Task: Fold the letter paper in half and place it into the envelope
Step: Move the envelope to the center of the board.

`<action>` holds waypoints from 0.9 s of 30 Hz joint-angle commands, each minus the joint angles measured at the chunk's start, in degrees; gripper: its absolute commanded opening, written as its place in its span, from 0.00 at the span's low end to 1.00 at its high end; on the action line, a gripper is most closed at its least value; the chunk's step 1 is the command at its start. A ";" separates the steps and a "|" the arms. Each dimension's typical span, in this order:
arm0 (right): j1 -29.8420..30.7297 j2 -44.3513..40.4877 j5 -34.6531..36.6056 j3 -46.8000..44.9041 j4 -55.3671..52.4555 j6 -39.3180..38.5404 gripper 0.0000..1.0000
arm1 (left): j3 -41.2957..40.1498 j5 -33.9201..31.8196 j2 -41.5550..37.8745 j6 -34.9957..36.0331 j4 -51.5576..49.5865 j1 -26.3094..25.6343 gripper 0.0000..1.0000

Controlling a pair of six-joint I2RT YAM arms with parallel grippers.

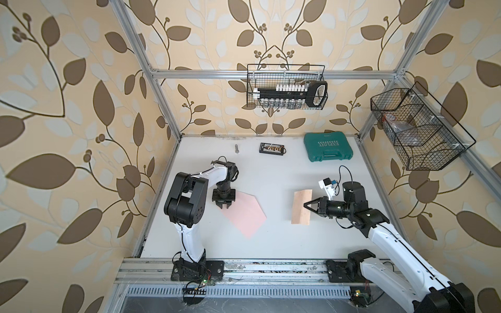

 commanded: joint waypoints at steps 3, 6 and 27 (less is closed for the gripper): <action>-1.83 -2.55 -2.10 -1.44 -2.54 -1.80 0.00 | -4.18 9.40 -3.40 -6.68 -0.58 -5.25 0.29; -2.79 -3.23 -2.85 -1.30 -3.52 -2.20 0.00 | -1.94 10.21 -5.61 -8.08 -1.86 -8.23 0.28; -6.25 -6.31 -2.27 1.63 -10.25 -3.09 0.00 | 13.98 9.49 2.87 6.85 -2.06 -26.30 0.21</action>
